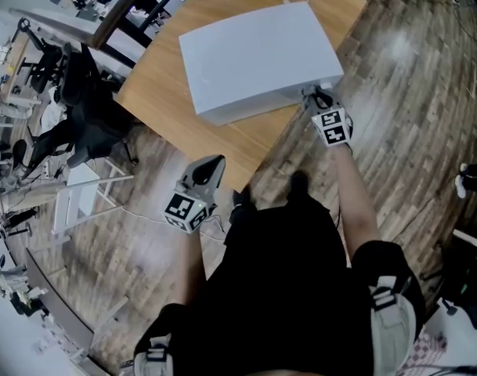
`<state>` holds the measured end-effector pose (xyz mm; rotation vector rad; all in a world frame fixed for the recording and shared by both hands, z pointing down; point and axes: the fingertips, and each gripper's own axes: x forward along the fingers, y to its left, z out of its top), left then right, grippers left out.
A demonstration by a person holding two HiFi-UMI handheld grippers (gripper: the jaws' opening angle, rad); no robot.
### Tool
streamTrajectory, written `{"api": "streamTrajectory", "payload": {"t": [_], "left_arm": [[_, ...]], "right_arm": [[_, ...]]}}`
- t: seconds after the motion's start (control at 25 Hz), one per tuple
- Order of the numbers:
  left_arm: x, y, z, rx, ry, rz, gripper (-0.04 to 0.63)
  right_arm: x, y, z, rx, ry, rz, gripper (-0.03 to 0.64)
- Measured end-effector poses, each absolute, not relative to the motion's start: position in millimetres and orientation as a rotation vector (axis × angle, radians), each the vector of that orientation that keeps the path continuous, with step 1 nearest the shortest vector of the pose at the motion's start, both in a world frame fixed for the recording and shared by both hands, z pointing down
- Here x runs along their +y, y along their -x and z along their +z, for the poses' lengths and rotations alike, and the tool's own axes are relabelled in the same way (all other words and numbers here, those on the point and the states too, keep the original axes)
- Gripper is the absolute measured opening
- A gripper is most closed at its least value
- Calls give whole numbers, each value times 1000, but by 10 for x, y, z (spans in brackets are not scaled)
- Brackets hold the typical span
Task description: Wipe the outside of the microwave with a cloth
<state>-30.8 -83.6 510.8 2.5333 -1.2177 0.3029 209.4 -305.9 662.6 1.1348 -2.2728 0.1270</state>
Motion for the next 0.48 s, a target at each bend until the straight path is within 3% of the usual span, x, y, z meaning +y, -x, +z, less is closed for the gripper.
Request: {"api": "streamTrajectory", "payload": {"t": [0.48], "left_arm": [[-745, 380, 5084, -1238, -2528, 300, 2]], "right_arm": [[-3016, -2026, 6622, -2267, -1131, 138, 37]]}}
